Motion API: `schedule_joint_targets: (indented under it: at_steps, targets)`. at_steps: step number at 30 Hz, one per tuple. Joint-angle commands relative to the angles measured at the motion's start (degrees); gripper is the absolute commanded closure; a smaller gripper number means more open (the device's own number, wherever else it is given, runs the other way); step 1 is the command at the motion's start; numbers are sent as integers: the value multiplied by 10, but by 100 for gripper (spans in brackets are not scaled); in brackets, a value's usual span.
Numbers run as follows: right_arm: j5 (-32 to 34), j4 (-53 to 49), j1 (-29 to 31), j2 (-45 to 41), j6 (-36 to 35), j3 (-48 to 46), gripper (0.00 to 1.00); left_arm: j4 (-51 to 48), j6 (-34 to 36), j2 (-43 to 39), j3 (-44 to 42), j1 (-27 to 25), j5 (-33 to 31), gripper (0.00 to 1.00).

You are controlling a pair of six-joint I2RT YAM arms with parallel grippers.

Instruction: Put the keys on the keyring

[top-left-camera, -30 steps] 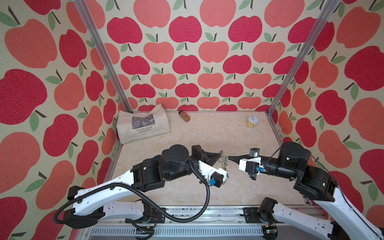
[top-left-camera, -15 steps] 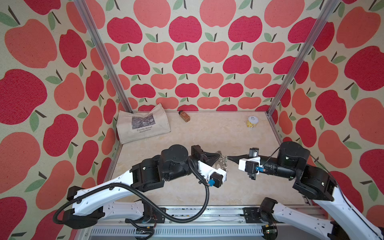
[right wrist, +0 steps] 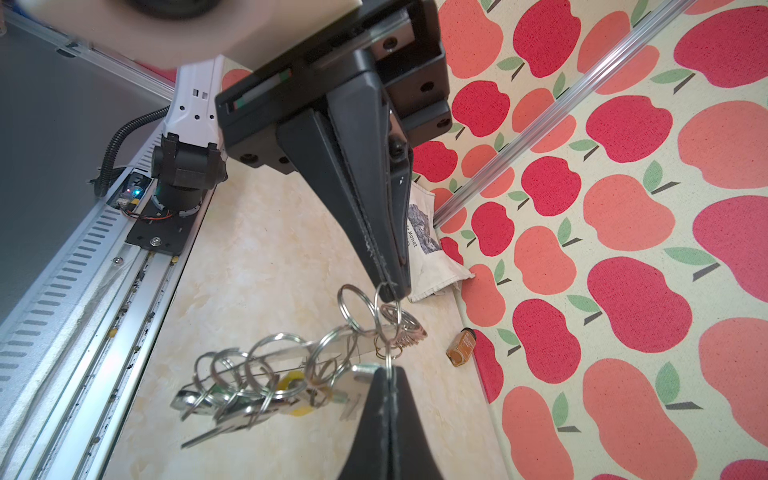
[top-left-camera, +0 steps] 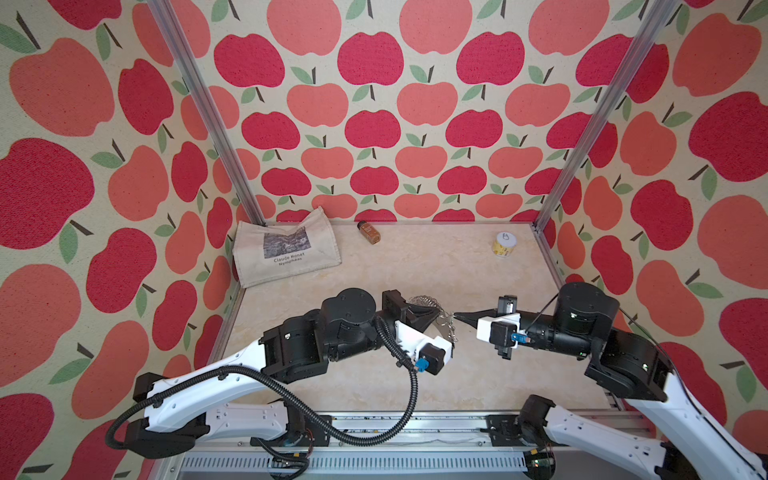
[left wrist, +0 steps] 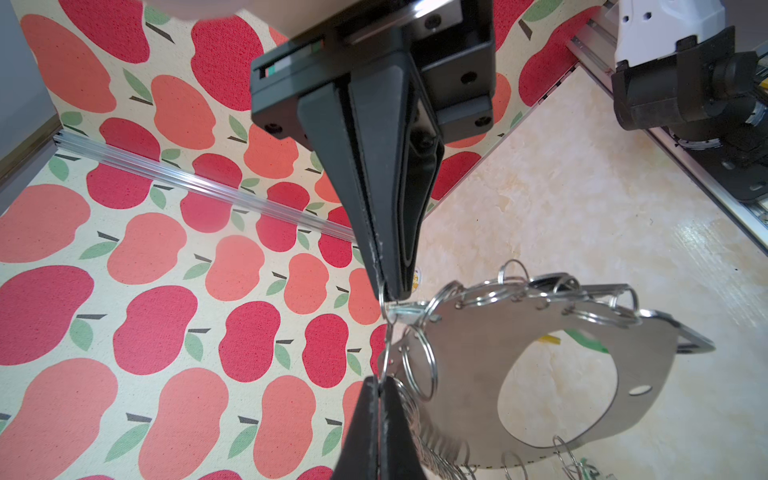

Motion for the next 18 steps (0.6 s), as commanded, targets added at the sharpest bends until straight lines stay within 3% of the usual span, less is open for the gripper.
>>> schedule_joint_targets:
  at_steps: [1, 18]
  targets:
    - [-31, 16, 5, 7, 5, 16, 100, 10, -15, -3, 24, 0, 31, 100]
    - [-44, 14, 6, 16, 8, 16, 100, 8, -17, 1, 32, 7, 49, 100]
